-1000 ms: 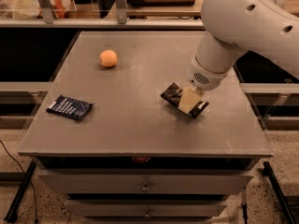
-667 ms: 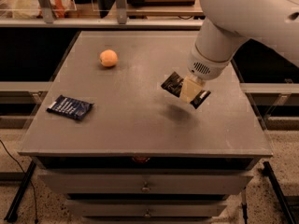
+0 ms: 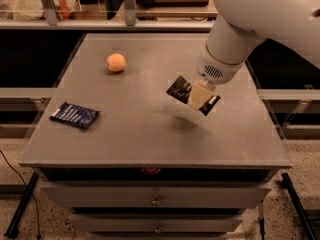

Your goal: Move rxbar chocolate near rxbar blueberry

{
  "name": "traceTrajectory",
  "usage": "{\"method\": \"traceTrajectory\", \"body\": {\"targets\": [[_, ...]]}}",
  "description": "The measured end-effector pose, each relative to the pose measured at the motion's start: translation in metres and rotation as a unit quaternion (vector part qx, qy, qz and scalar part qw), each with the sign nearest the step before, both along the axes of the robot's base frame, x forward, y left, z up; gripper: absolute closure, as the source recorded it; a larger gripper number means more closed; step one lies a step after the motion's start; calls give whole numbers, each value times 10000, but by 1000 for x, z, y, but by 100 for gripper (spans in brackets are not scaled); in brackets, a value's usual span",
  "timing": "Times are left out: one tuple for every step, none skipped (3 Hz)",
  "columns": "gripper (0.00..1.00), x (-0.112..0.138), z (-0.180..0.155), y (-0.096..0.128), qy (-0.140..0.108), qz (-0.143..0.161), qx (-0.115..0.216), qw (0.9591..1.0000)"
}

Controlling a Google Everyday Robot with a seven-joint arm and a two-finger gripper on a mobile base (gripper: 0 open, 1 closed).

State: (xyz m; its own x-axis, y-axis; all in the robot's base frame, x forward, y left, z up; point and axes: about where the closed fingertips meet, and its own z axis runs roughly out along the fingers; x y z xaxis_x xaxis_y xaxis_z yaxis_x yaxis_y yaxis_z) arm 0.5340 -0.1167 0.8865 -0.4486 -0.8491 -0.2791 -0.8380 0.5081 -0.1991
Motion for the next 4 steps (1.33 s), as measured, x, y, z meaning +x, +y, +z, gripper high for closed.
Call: {"method": "traceTrajectory", "body": {"targets": [[100,-1,27,46,-259,844,132,9960],[100,2,43,97,-393,1717,222,9841],[100,1,47,102,-445,1826,212,9820],[100,0,47,103,-456,1834,206,9818]]}}
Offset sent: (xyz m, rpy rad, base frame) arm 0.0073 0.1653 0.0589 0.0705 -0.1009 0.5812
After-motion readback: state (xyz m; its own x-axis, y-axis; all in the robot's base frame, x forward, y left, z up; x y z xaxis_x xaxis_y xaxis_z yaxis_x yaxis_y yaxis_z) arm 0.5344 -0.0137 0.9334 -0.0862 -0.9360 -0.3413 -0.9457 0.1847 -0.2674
